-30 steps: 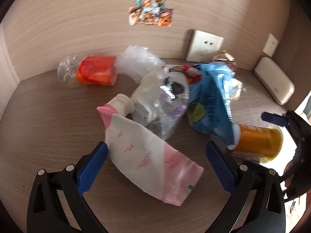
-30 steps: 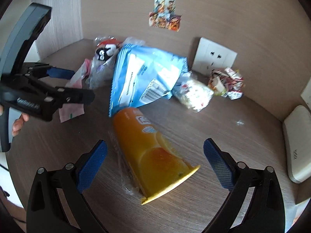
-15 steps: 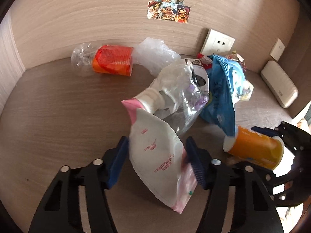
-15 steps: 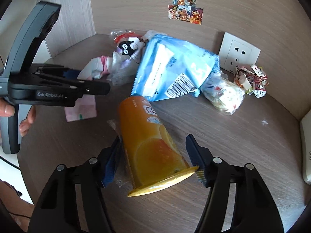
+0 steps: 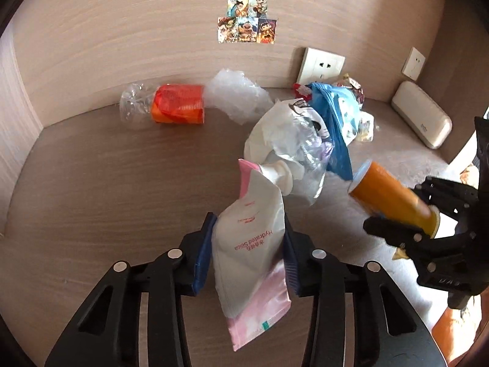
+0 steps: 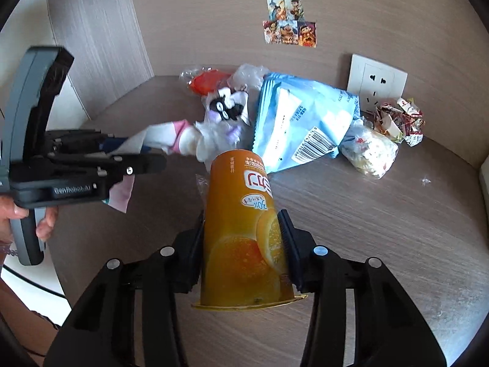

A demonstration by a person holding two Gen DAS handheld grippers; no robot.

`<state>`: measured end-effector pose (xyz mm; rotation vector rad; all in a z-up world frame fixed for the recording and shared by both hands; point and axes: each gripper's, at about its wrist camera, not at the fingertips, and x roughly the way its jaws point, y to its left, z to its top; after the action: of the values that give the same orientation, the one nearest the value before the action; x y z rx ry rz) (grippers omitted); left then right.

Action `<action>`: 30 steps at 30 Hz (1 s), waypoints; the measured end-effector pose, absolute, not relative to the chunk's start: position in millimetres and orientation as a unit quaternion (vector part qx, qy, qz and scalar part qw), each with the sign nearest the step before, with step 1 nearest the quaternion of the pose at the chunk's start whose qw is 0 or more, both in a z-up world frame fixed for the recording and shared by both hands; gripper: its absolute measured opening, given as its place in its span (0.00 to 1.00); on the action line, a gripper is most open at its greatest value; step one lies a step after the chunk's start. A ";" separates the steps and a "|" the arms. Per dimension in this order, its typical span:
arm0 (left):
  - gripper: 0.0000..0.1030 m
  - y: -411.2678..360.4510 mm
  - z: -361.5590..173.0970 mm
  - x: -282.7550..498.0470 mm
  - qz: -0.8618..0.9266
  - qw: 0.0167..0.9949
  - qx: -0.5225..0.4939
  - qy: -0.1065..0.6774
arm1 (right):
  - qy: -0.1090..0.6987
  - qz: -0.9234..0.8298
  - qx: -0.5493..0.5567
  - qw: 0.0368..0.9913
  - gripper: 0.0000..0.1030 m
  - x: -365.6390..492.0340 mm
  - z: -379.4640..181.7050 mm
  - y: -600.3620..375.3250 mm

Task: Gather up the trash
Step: 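Grasp the pink-and-white wrapper with the left tool while the right tool grasps the orange cup, then carry the pink wrapper and orange cup over the white trash bin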

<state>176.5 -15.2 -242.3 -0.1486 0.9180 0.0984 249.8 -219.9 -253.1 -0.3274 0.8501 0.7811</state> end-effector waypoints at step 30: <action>0.39 -123.7 -114.8 140.7 -0.124 0.920 0.022 0.372 | 0.312 0.243 -0.065 0.916 0.45 152.9 -118.6 -307.8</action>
<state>140.7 -123.7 -114.8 0.0457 0.7650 -0.2554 152.9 -307.8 -118.6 -0.1330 0.6410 0.5004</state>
